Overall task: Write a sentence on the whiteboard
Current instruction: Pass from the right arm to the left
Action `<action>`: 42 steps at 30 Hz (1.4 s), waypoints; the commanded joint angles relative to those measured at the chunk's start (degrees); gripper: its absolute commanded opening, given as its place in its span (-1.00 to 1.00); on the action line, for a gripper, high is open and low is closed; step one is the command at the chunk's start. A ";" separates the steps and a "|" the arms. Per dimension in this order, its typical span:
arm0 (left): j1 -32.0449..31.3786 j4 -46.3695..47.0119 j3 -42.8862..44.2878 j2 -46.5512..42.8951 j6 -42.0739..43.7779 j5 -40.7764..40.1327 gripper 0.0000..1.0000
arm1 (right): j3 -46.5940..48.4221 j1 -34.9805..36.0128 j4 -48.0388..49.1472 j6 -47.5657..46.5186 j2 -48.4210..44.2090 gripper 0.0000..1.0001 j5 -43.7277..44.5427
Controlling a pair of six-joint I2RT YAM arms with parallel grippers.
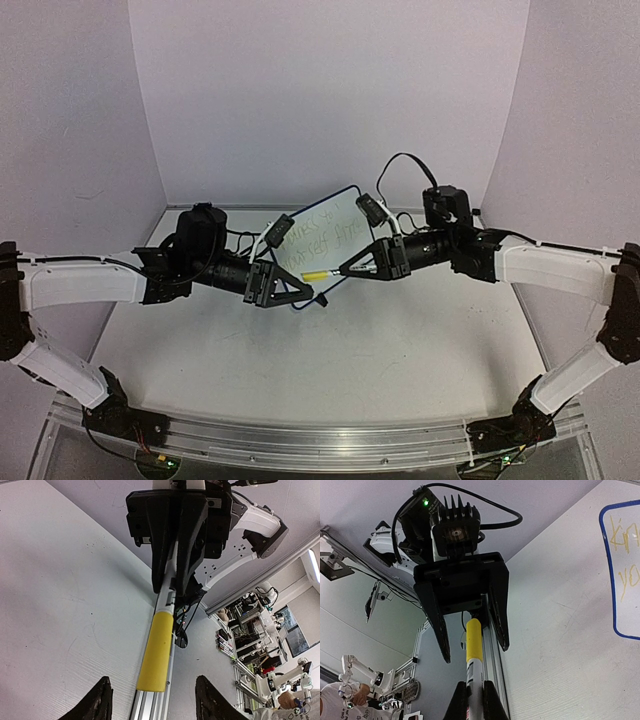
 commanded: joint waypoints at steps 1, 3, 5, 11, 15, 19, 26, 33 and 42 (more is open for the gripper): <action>0.11 2.93 3.33 -1.15 -0.08 1.05 0.00 | 0.79 0.42 2.44 -0.08 1.22 -1.00 -2.56; 0.11 2.92 3.73 -1.08 -0.22 1.27 -0.06 | 0.72 0.54 2.44 -0.11 1.58 -1.00 -2.88; 0.11 2.85 4.17 -1.06 -0.25 1.46 -0.11 | 0.63 0.78 2.37 -0.22 1.87 -1.00 -2.98; 0.11 1.49 5.12 -0.42 -0.07 2.04 -0.44 | 0.42 0.86 2.35 -0.50 2.04 -1.00 -2.77; 0.11 1.53 5.00 -0.02 -0.20 2.16 -0.66 | 0.79 0.91 2.36 -0.52 2.26 -1.00 -2.89; 0.11 1.74 4.89 -0.01 -0.20 2.29 -0.99 | 1.06 0.95 2.33 -0.52 2.66 -1.00 -3.43; 0.05 2.74 4.27 0.08 0.28 3.34 -1.00 | 2.31 1.68 2.43 -0.66 3.09 -1.00 -2.91; 0.02 4.37 4.12 -0.12 0.30 4.34 -1.00 | 6.19 4.12 2.44 -1.05 6.09 -1.00 -3.82; -0.07 6.94 3.85 0.06 0.10 5.58 -1.00 | 8.59 6.37 2.44 -1.42 8.30 -1.00 -4.28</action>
